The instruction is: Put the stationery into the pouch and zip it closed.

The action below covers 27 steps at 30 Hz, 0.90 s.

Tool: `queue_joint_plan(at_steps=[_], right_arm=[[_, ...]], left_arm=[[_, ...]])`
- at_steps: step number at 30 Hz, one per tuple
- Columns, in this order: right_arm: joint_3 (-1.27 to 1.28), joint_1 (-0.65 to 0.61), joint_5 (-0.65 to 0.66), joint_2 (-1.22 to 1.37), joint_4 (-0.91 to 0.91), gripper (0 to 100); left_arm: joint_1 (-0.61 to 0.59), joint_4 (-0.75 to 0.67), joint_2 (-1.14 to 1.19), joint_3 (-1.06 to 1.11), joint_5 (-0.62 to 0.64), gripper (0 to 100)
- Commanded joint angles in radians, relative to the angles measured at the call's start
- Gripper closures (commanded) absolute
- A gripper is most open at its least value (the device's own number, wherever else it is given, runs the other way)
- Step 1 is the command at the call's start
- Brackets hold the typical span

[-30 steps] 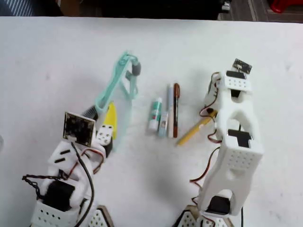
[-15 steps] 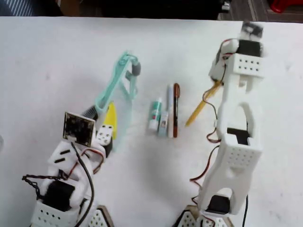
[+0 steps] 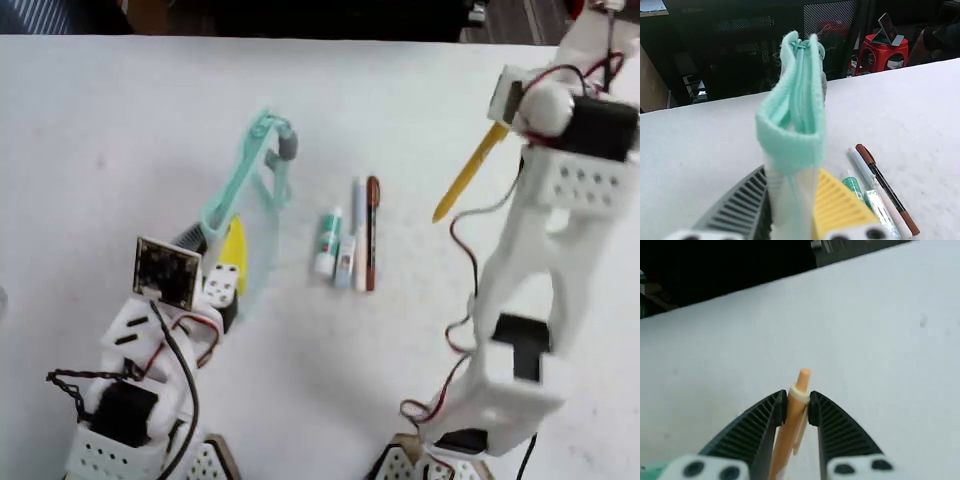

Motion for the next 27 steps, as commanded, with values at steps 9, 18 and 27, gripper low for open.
queue_joint_plan(at_steps=[9,18,27], right_arm=[[0.259,-0.237,0.146,-0.581,0.028,98.1],[0.264,-0.544,0.29,-0.895,-0.12,98.1],[0.322,-0.656,0.285,-0.863,-0.302,98.1]], left_arm=[[-0.007,0.035,-0.004,0.011,0.015,98],[-0.001,0.037,-0.004,0.009,0.015,98],[-0.001,0.072,-0.004,0.003,0.023,85]])
